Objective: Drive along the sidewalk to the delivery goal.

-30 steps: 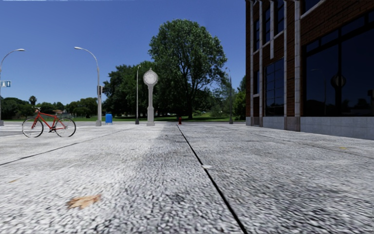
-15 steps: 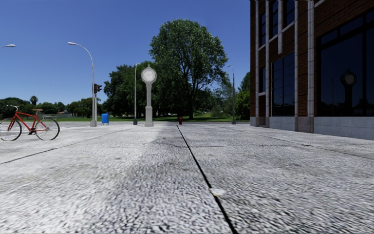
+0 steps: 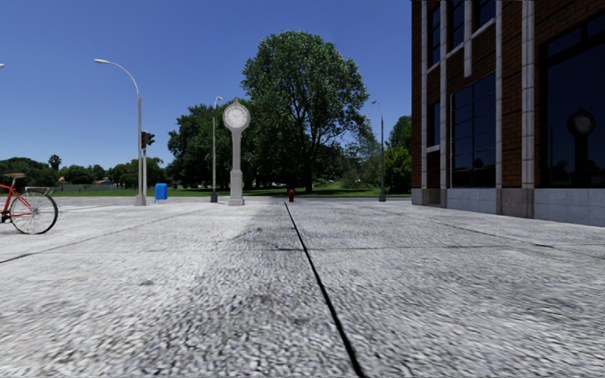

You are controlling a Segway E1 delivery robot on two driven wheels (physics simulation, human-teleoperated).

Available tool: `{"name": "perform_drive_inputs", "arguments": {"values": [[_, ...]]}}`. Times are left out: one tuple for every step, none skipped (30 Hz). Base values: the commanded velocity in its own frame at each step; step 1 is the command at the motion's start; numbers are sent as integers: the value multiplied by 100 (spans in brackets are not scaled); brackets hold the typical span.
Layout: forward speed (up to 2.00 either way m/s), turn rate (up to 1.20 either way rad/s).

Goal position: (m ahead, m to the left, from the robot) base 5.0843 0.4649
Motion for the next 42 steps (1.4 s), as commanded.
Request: {"name": "perform_drive_inputs", "arguments": {"values": [[200,0],[200,0],[200,0],[200,1],[200,1],[200,5],[200,10],[200,15],[200,15],[200,17],[200,18],[200,18],[200,18],[200,19],[200,19],[200,19],[200,20],[200,20],[200,20],[200,20],[200,20],[200,20],[200,20],[200,21],[200,21],[200,21],[200,21],[200,21],[200,23],[200,25],[200,25],[200,25],[200,25],[200,25],[200,25],[200,25],[200,25],[200,25],[200,25],[200,25],[200,25],[200,25]]}}
